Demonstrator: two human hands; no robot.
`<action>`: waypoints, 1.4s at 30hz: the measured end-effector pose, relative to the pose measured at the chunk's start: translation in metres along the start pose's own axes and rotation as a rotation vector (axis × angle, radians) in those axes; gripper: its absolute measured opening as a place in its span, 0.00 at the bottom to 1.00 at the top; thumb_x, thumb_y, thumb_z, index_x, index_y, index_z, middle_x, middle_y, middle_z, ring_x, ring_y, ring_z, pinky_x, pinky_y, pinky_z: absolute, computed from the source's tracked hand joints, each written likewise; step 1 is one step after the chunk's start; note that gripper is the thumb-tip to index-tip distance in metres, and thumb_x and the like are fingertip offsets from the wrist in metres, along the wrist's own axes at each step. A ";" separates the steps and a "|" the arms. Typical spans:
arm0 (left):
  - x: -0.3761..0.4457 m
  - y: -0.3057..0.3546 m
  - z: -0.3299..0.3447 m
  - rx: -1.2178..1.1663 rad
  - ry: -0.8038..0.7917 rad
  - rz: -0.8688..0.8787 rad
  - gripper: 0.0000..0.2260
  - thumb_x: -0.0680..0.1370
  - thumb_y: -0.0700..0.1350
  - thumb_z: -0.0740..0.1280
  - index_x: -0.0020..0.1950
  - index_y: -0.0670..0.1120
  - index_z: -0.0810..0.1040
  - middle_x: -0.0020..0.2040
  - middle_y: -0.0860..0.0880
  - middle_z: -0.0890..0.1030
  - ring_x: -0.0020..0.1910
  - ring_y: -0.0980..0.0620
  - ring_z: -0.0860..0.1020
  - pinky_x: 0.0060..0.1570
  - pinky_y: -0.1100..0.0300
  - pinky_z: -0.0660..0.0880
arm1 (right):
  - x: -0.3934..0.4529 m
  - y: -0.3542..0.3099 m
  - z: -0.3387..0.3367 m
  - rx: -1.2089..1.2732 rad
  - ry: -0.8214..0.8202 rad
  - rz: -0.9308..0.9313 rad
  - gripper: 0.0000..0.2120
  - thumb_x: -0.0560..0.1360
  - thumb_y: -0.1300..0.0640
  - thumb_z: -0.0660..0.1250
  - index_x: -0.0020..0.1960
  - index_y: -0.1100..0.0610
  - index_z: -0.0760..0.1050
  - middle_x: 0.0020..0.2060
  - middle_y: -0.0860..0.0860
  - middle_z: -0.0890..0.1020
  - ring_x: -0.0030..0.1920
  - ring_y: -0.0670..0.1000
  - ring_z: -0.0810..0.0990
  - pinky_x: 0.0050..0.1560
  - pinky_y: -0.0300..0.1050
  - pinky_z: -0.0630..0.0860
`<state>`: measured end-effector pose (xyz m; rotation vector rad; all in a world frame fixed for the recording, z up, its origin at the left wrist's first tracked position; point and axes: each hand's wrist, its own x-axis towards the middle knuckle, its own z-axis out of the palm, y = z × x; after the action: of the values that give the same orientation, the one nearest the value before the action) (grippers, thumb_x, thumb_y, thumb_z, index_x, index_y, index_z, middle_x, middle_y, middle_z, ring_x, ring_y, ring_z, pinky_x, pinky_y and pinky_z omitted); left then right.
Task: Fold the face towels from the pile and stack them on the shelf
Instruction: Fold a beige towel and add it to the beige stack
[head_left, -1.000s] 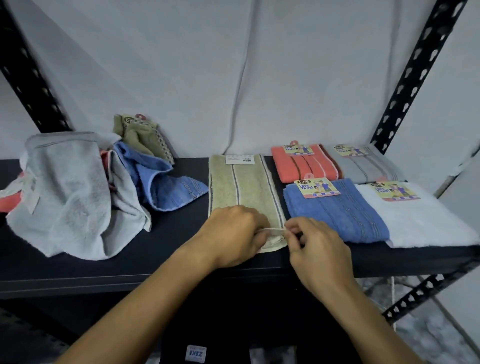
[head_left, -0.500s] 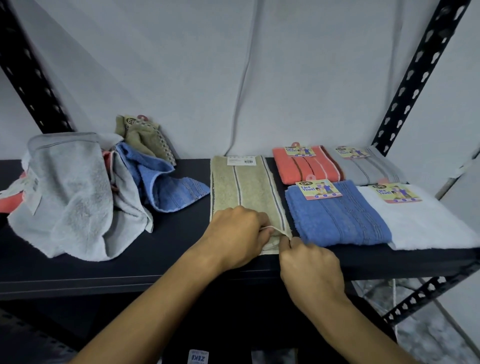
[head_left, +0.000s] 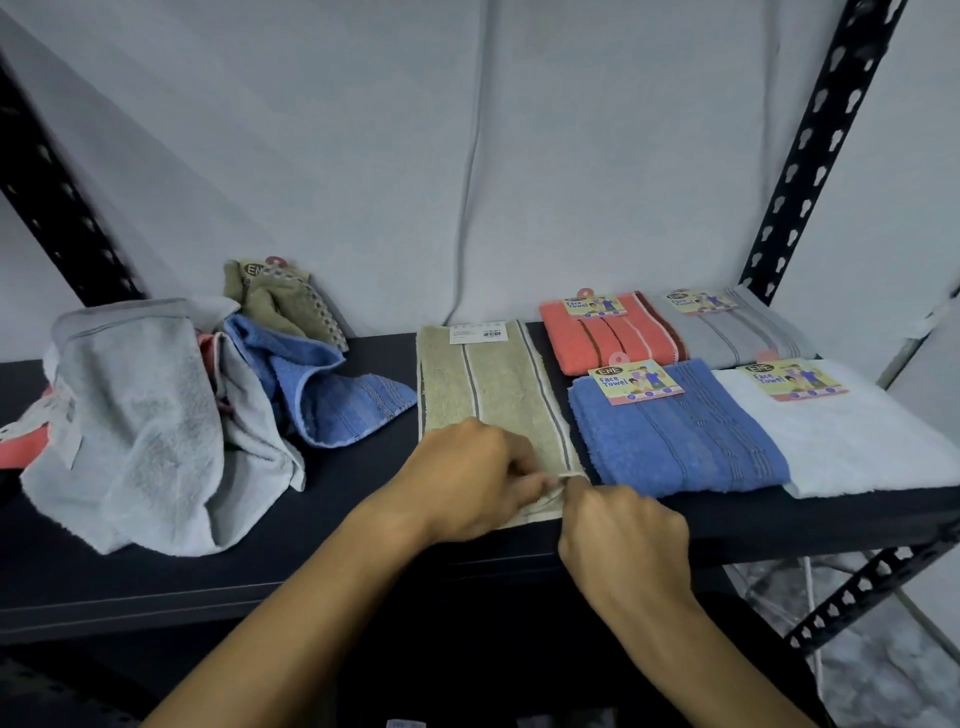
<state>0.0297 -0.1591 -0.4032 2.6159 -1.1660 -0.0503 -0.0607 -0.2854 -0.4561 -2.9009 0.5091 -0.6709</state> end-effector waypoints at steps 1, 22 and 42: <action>0.005 -0.004 -0.006 -0.111 0.012 -0.033 0.17 0.78 0.65 0.62 0.47 0.53 0.82 0.43 0.58 0.83 0.44 0.57 0.79 0.47 0.58 0.75 | 0.001 0.001 0.001 0.015 0.004 0.023 0.18 0.44 0.70 0.77 0.23 0.58 0.71 0.15 0.51 0.67 0.13 0.54 0.65 0.30 0.29 0.46; 0.137 -0.139 0.019 0.037 -0.122 -0.353 0.27 0.85 0.56 0.42 0.81 0.46 0.46 0.82 0.50 0.45 0.79 0.54 0.43 0.77 0.45 0.43 | -0.015 0.017 -0.002 0.238 0.235 0.044 0.09 0.61 0.62 0.65 0.24 0.56 0.68 0.17 0.48 0.64 0.15 0.53 0.62 0.28 0.31 0.54; 0.072 -0.095 -0.013 0.081 0.513 -0.048 0.17 0.83 0.50 0.57 0.68 0.45 0.74 0.68 0.47 0.75 0.68 0.47 0.70 0.57 0.42 0.75 | -0.024 0.034 -0.003 0.085 0.284 -0.153 0.08 0.71 0.58 0.68 0.47 0.58 0.82 0.38 0.52 0.79 0.21 0.52 0.72 0.20 0.38 0.66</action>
<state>0.1485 -0.1482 -0.4101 2.4983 -0.9330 0.6302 -0.0928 -0.3088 -0.4695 -2.7984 0.2789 -1.1074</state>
